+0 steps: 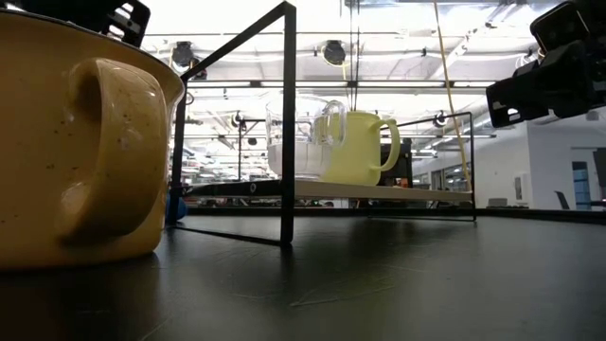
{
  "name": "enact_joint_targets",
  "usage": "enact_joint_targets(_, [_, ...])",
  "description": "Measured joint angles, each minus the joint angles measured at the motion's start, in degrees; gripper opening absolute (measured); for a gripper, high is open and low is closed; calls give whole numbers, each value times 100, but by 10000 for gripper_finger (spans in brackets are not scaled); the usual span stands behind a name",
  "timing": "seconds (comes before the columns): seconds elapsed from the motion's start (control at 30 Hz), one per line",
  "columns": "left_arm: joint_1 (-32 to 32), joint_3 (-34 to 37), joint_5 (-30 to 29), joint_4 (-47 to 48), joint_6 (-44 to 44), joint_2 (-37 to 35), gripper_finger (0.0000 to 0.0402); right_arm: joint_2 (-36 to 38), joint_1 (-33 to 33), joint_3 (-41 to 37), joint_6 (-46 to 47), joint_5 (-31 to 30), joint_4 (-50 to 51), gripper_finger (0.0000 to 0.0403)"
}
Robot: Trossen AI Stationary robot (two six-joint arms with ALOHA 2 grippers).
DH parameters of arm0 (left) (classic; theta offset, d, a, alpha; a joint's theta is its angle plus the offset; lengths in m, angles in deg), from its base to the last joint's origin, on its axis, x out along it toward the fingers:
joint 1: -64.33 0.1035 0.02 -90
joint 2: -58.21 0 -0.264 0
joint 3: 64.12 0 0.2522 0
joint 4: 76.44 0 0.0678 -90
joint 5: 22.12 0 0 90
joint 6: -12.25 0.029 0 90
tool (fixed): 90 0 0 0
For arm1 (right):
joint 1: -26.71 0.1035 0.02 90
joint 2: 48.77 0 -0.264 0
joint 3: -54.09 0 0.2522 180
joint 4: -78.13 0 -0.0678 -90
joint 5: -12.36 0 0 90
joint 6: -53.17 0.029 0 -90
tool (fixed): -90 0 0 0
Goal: Stack small to large cups/mugs on shelf
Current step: Put the orange mug on the shelf
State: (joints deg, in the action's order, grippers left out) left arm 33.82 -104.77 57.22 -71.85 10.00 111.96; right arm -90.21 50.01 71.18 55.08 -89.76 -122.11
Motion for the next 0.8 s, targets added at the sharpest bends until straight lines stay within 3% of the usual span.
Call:
enact_joint_targets(0.27, [0,-527,-192,612,182,415,0,1,-1,0,-62,0,1,0])
enact_joint_targets(0.7, [-122,-498,-1566,1461,382,-449,0,1,1,0,-39,22,-229,0])
enact_joint_targets(0.8, [-143,-393,-1643,1461,350,-608,0,1,3,0,-103,52,-474,0])
